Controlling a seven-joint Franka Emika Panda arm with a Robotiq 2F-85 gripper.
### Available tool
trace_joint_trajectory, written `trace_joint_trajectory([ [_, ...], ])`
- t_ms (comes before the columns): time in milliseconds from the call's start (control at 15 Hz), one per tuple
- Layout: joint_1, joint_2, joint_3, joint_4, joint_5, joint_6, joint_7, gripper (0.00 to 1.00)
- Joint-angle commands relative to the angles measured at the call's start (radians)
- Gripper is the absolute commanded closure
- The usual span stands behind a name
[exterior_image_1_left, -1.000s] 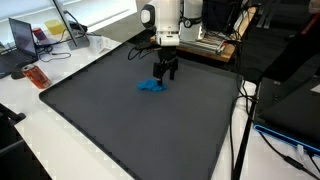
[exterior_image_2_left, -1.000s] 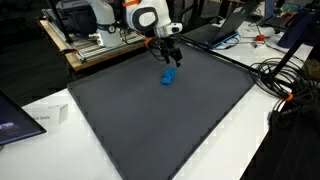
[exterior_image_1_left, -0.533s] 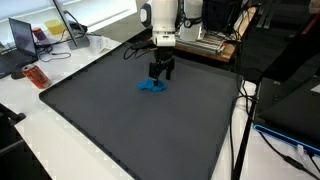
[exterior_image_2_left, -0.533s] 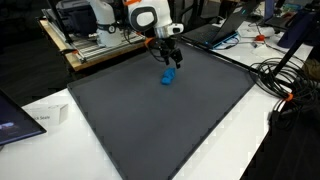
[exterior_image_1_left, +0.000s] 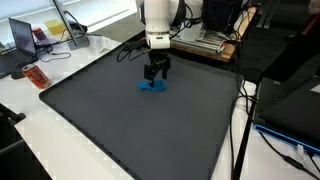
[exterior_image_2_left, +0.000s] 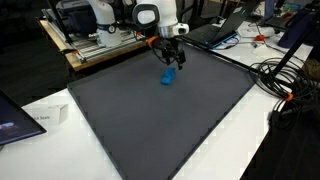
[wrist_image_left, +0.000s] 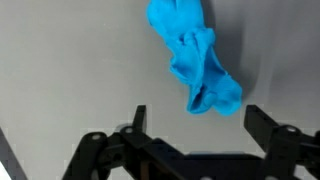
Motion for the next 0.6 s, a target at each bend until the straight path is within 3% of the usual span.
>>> trace_joint_trajectory([
  [0,-0.099,0.039,0.127,0.042,0.116,-0.12,-0.178,0.0],
  [267,-0.17,0.053,0.223,0.063,0.191,-0.22,-0.314,0.0],
  [333,-0.081,0.002,0.145,0.052,0.32,-0.204,-0.412,0.0],
  [467,-0.042,-0.025,0.112,0.05,0.412,-0.221,-0.483,0.0],
  [533,0.005,-0.029,0.062,0.037,0.444,-0.159,-0.484,0.0],
])
